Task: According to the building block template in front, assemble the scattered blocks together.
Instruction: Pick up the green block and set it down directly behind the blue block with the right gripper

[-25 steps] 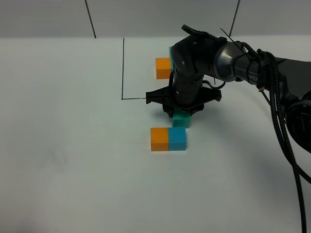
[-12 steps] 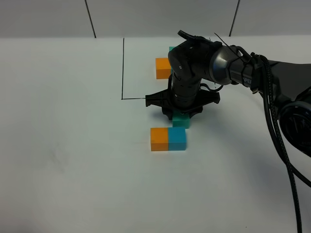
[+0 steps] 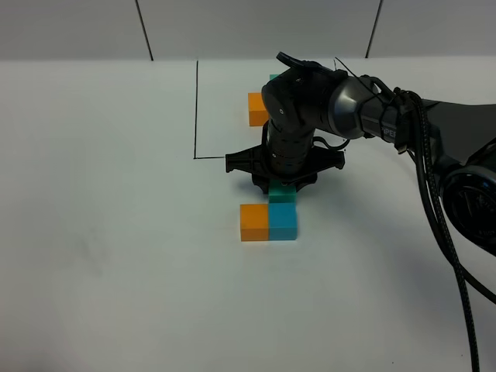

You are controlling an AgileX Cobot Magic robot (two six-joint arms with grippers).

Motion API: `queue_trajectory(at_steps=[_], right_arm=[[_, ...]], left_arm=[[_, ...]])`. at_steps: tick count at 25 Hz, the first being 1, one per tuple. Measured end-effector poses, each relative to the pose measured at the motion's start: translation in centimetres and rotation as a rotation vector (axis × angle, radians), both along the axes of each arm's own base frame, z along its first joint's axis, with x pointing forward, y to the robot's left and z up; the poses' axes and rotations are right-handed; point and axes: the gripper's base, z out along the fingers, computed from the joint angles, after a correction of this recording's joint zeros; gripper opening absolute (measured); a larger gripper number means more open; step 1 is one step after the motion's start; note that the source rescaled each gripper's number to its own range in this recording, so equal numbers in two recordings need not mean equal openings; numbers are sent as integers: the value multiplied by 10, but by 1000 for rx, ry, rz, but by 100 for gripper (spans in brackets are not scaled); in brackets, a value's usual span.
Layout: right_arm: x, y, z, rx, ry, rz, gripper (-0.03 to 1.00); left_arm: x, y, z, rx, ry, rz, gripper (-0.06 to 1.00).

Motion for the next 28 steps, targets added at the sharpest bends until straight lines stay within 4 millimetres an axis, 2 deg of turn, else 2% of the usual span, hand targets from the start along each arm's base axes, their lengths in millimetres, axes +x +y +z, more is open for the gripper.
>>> queue_trajectory(at_steps=[28], right_arm=[[-5,2,-1,-24,27,9,0]], left_arm=[[0,0,0,1,0,1,59]])
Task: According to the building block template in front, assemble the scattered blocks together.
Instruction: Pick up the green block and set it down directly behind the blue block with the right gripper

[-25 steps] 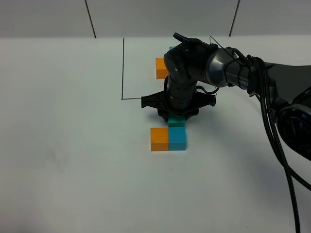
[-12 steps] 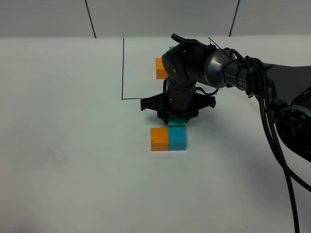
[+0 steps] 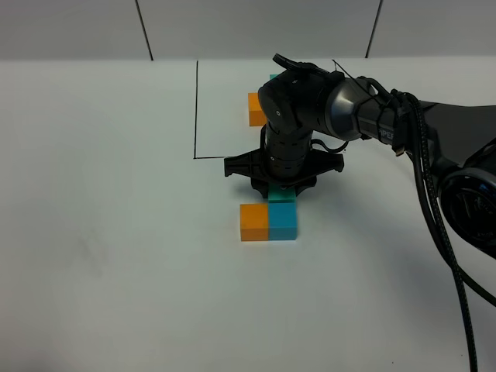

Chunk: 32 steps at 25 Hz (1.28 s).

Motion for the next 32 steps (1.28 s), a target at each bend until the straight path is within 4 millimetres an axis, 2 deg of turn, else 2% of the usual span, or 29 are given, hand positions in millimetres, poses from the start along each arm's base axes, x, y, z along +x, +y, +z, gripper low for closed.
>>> queue_trajectory(at_steps=[32], right_arm=[[-3,4,0,-4,6,8,0]], left_arm=[[0,0,0,2,0,2,59]])
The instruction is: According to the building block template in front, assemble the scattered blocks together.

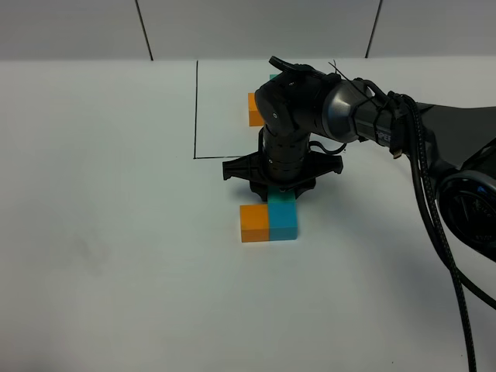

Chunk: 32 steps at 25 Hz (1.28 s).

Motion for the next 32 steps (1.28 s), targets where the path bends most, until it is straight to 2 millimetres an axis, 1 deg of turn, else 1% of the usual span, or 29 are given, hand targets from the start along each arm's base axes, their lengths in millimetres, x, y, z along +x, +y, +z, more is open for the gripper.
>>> queue_trajectory(at_steps=[14,15,17,18,20,21,22,23,25,28,30,32], right_arm=[[-1,3,0,8,-10,8,1],[-1,4,0,9,-13,8,5],[0,4,-1,13,-20,10,23],[1,4,0,15,-25,12,37],[2,4,7,14,-50,37,69],[2,3,12,14,-61,51,80],[4,0,17,16,-72,64,89],[6,-4,24,20,-85,81,94],[12,-14,34,35,-99,97,98],[23,-37,47,63,-113,110,100],[31,-57,58,82,-126,121,100],[34,-80,68,101,-137,127,100]], left_arm=[[0,1,0,9,0,6,59],[0,1,0,9,0,6,59],[0,1,0,9,0,6,59],[0,1,0,9,0,6,59],[0,1,0,9,0,6,59],[0,1,0,9,0,6,59],[0,1,0,9,0,6,59],[0,1,0,9,0,6,59],[0,1,0,10,0,7,59],[0,1,0,10,0,7,59],[0,1,0,10,0,7,59],[0,1,0,10,0,7,59]])
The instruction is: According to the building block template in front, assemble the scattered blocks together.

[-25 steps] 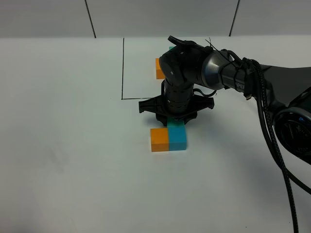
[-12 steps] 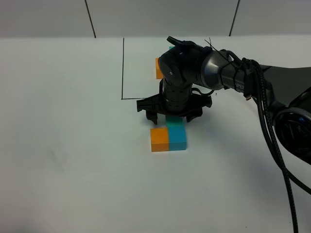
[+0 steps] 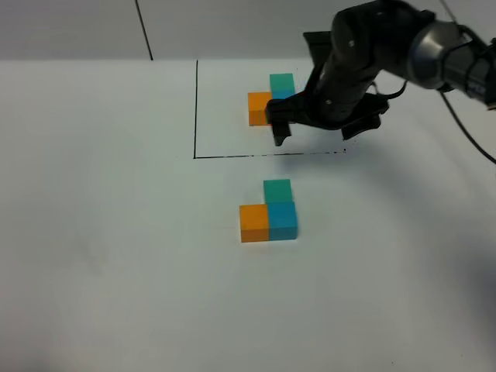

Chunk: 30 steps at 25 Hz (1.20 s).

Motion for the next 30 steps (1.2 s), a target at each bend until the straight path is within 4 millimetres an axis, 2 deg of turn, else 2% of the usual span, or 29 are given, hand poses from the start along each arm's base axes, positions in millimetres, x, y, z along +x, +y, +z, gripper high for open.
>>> queue_trajectory(at_steps=[2,5,7,9,11,13,16,20,23,30], right_arm=[[-1,-29,9,15,-14,3,100],[-13,-77,7,28,-34,-32,100],[-30,-109,0,34,-32,-86,100],[-48,-138,2,40,-64,-147,100],[-69,-157,6,42,-92,-205,100],[-86,-172,20,41,-145,-250,100],[-112,-180,41,33,-199,-269,100],[-149,-180,68,3,-254,-251,100],[-182,-179,80,-14,-301,-260,100],[-260,-163,109,-12,-425,-194,100]], left_arm=[[0,0,0,1,0,1,59],[0,0,0,2,0,1,59],[0,0,0,2,0,1,59],[0,0,0,2,0,1,59],[0,0,0,2,0,2,59],[0,0,0,2,0,2,59],[0,0,0,2,0,2,59],[0,0,0,2,0,2,59],[0,0,0,2,0,2,59],[0,0,0,2,0,2,59]])
